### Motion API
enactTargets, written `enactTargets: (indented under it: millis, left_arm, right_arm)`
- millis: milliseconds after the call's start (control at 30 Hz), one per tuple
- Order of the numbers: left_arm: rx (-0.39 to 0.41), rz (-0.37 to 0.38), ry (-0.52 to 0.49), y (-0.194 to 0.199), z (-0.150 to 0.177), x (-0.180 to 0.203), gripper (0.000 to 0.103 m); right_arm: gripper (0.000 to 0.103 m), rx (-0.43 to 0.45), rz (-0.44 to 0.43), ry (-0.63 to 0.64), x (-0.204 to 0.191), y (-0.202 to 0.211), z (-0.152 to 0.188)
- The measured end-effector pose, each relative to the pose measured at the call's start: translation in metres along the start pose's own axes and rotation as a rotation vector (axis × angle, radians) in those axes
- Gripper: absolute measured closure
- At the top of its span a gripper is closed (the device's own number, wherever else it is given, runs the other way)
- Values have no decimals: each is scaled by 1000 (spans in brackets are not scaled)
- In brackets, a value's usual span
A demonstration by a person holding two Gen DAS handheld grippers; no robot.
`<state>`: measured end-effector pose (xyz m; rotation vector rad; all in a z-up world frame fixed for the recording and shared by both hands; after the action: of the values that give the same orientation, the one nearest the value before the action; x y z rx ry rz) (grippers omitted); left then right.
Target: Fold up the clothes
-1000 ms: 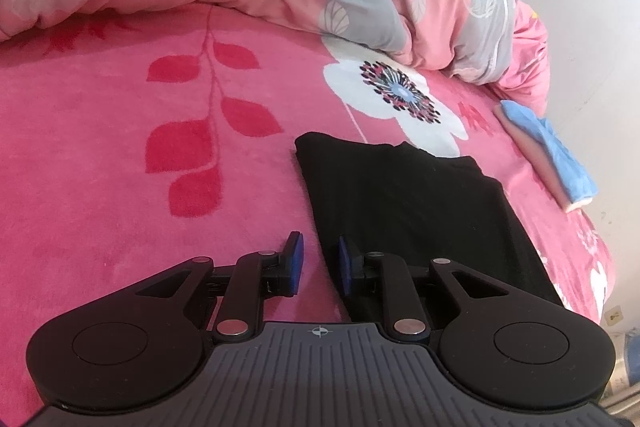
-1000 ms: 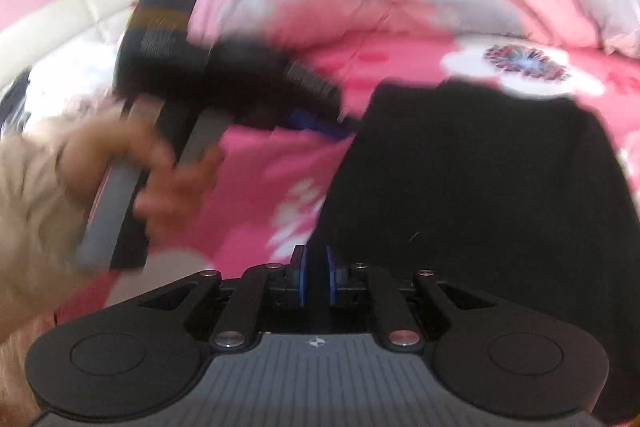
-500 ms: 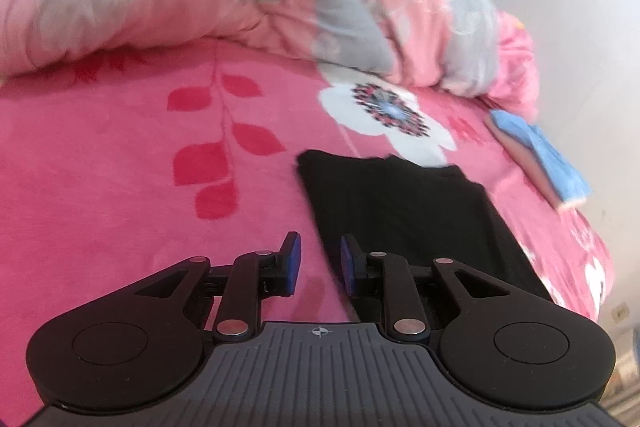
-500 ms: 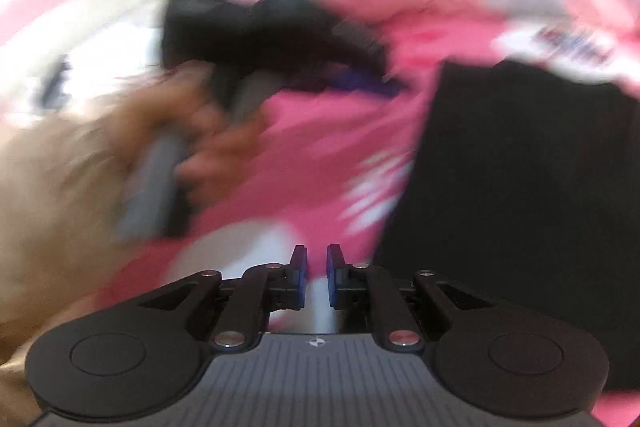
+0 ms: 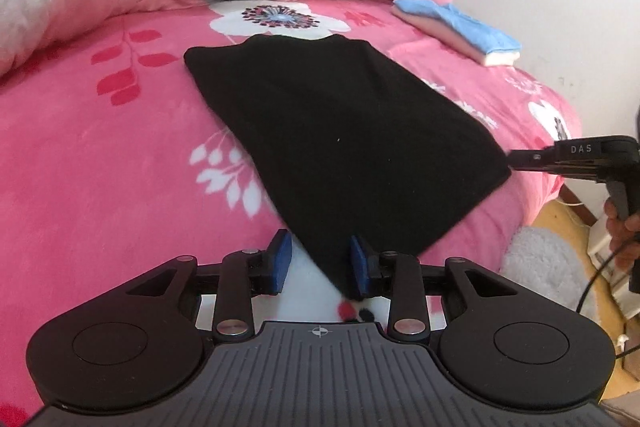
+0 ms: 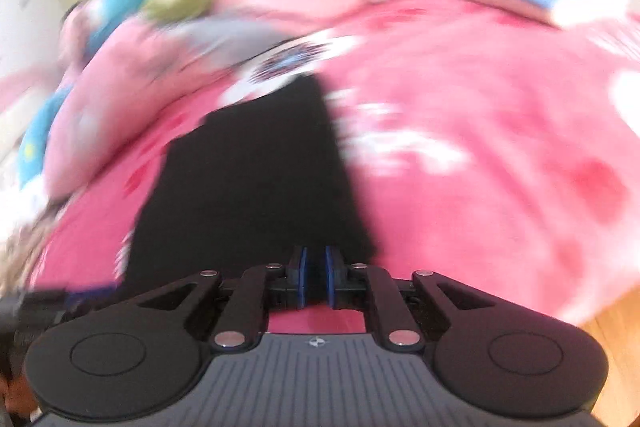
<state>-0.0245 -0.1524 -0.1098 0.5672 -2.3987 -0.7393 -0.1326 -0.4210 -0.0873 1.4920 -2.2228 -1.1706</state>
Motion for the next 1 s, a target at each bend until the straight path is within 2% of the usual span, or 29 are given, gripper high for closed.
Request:
enactTargets:
  millis: [200,267,433,600,867,1000]
  left_arm:
    - [-9,-16,15,4,2,1,71]
    - [-11,-26,16,6,4,4,71]
    - [-12,-50,-6,14,5,12,71]
    - [-13,-57,-103,22,9,27,71]
    - [-35,-77,-230,17,19,48,71]
    - [-37,-77,-230,14,21,47,72]
  right_arm:
    - [91,42,84,-165,62,7,-5]
    - [91,44,51,-166,56,6,-7]
    - [91,-17,-15,-243,60,-3,0]
    - [89,-67,-80,-351,71,-6,6]
    - [88,-89,-125,-380,72,-22,6]
    - [90,-71,-135,-384,72,-21,7]
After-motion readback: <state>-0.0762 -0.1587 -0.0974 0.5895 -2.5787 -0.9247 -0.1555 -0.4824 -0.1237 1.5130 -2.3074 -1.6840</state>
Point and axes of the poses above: each gripper's, at about its wrist camera, not at the fingertips, and y roughly against the way its jaws point, x to its right, z to its underside, the point moved 5 cm from there along -y, roughly the way its jaws point, and after that the axes turned 15 degrees about z, right-handed, at the moved point
